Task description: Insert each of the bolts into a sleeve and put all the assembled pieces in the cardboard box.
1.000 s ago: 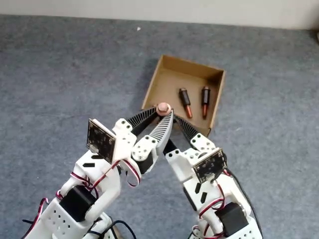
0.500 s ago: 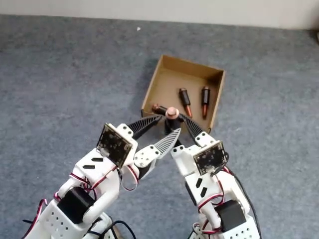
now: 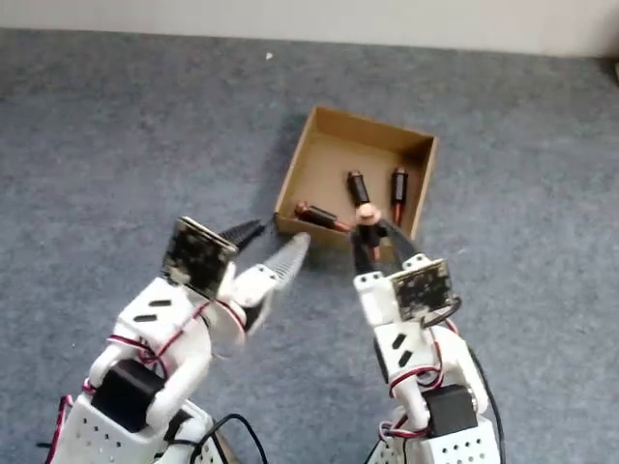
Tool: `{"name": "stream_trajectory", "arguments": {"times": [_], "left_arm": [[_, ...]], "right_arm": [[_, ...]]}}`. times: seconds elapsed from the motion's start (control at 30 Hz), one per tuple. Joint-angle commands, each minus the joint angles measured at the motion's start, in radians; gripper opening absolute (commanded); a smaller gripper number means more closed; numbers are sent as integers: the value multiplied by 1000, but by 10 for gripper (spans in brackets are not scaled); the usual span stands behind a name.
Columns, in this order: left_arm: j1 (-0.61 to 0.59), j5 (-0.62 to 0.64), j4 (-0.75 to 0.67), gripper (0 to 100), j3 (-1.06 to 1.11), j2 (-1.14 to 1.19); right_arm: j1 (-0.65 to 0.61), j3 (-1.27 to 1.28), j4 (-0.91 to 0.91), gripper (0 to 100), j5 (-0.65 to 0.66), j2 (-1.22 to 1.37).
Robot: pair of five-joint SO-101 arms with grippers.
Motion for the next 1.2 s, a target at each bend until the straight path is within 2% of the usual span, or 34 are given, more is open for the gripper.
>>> {"name": "stream_trajectory", "arguments": {"times": [0.0,0.07,0.23,0.37,0.63,0.83,0.93,1.07,1.17], "left_arm": [[-150,-14,6,51,-36,-8],[-209,-14,5,9,-13,-8],[-357,-15,3,6,76,-8],[-440,-15,3,6,128,-25],[-449,-12,3,6,315,-418],[-450,-12,2,7,357,-337],[-450,-14,-11,11,409,-337],[-453,-15,-72,11,522,-337],[-455,-15,-112,9,599,-334]], "right_arm": [[21,1,-36,5,-9,-13],[21,15,-39,5,-9,-13],[25,16,-39,5,-87,-13],[27,13,-36,5,-98,-13],[27,12,-35,5,-98,-13],[27,10,-36,5,-91,-13],[24,-33,-33,5,-32,-12],[21,-202,56,5,-25,13],[21,-348,81,5,-20,142]]}}
